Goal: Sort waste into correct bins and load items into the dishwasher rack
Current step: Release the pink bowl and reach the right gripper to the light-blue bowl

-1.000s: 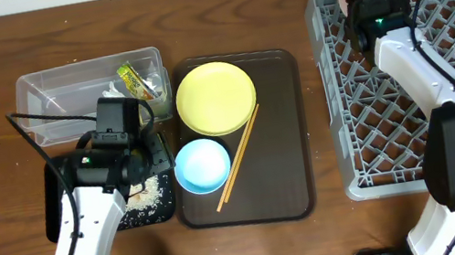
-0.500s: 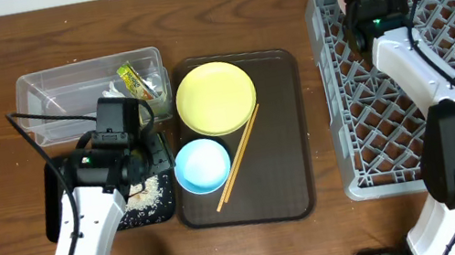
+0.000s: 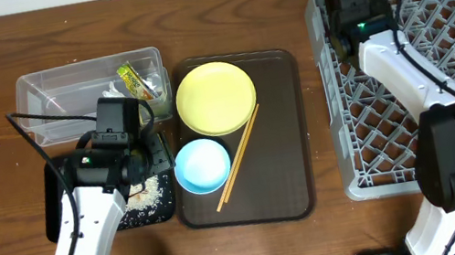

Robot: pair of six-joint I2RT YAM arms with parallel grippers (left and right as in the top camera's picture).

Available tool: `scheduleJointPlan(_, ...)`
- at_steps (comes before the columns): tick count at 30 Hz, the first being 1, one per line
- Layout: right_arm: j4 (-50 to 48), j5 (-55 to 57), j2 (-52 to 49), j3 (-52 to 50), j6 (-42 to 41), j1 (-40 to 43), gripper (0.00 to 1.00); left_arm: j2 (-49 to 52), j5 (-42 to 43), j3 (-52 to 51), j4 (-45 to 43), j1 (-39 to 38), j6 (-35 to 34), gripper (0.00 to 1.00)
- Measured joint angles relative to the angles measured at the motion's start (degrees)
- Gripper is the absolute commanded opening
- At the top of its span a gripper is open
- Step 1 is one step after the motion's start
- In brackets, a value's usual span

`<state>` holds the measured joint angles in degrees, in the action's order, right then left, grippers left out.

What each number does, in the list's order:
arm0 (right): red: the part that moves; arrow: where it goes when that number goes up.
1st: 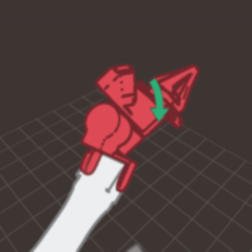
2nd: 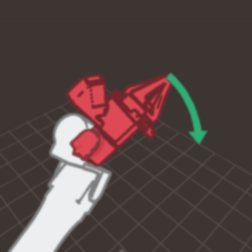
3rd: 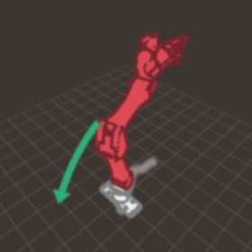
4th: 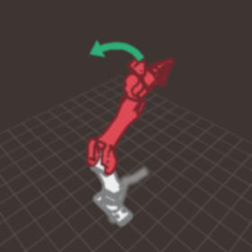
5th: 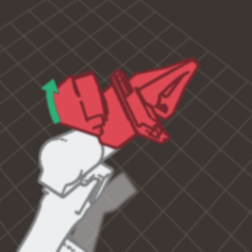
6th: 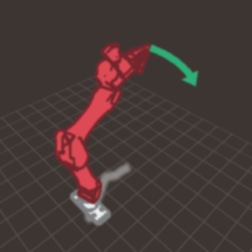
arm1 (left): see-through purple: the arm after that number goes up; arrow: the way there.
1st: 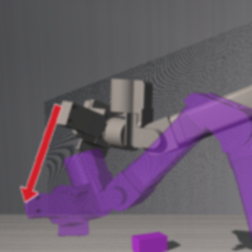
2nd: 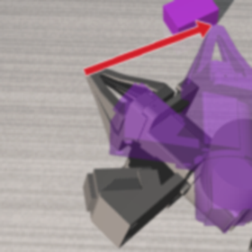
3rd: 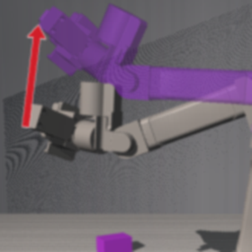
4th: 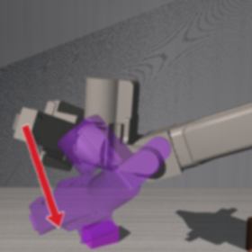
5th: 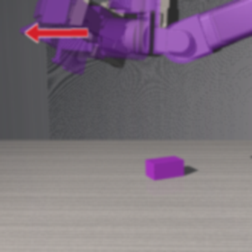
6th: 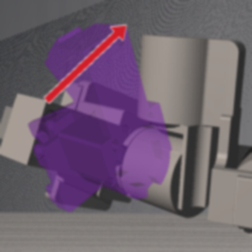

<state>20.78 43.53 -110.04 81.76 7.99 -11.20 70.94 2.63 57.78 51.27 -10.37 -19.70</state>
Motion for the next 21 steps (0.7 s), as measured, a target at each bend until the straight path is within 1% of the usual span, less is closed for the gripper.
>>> scheduleJointPlan(2,2.8,0.2,0.0,0.0,-1.1,-0.7,0.01,0.0,0.0,0.0,0.0,0.0,0.0,0.66)
scheduleJointPlan(3,4.1,0.3,0.0,0.0,-1.8,-1.0,0.03,0.0,0.0,0.0,0.0,0.0,0.0,0.66)
scheduleJointPlan(5,6.6,0.0,0.0,0.0,-3.6,-1.3,0.12,0.0,0.0,0.0,0.0,0.0,0.0,0.66)
scheduleJointPlan(9,11.4,-0.9,-0.1,-0.1,-6.9,-2.0,0.21,0.0,0.0,0.0,0.0,0.0,0.0,0.66)
scheduleJointPlan(12,14.0,-1.6,0.0,-0.1,-9.1,-2.6,0.25,0.0,0.0,0.0,0.0,0.0,0.0,0.66)
scheduleJointPlan(14,15.3,-2.7,0.5,-0.1,-10.3,-2.6,0.34,0.0,0.0,0.0,0.0,0.0,0.0,0.66)
scheduleJointPlan(17,16.6,-5.3,3.1,-0.3,-11.2,-2.5,0.40,0.0,0.0,0.0,0.1,0.0,0.0,0.66)
scheduleJointPlan(21,18.3,-11.6,10.0,-0.3,-11.7,-2.5,0.43,0.0,-0.5,0.0,1.2,0.2,0.0,0.66)
